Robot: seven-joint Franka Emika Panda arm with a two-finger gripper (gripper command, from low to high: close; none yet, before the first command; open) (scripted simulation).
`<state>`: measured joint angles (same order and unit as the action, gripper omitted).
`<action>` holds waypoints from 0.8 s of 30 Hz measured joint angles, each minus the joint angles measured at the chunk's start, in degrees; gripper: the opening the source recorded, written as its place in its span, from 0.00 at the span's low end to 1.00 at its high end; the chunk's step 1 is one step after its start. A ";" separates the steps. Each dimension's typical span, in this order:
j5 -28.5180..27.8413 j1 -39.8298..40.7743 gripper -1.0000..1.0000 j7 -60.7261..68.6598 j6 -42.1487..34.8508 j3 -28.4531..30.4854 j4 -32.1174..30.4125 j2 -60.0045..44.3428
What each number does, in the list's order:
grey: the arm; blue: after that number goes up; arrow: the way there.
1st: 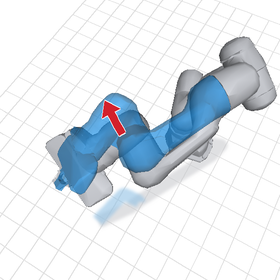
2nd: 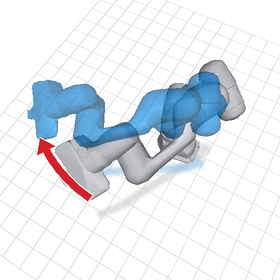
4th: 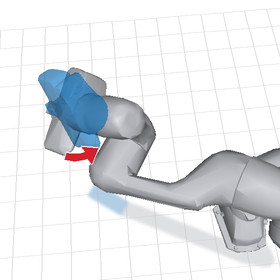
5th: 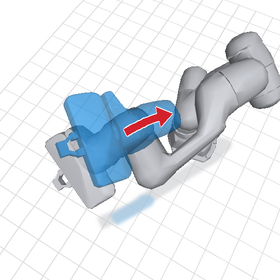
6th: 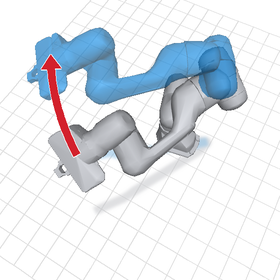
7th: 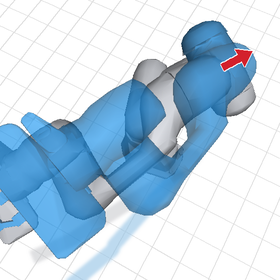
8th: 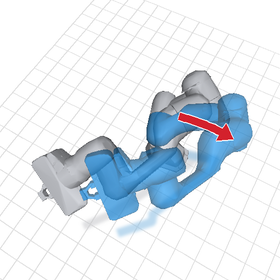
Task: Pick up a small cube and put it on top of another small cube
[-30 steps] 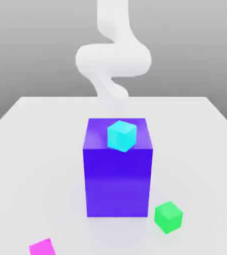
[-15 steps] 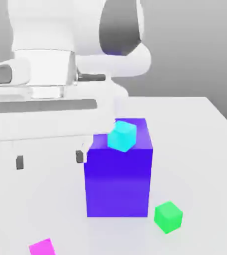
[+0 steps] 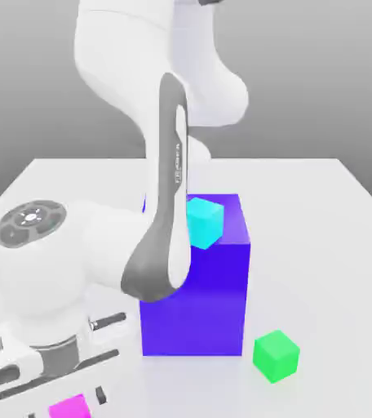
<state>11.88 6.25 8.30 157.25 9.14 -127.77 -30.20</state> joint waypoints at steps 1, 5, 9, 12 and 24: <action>0.00 0.00 0.00 0.00 -0.03 0.00 0.00 0.00; 0.05 0.15 0.00 0.05 0.19 -0.15 0.06 -0.33; -2.34 -1.44 0.00 -1.70 -5.10 1.90 -1.56 6.57; -3.40 -5.69 0.00 -7.27 -6.19 1.29 -4.91 11.05; -10.23 -24.43 0.00 -37.41 -5.86 -7.18 -20.95 27.39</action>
<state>1.64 -18.18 -29.11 151.39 1.95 -148.72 -2.81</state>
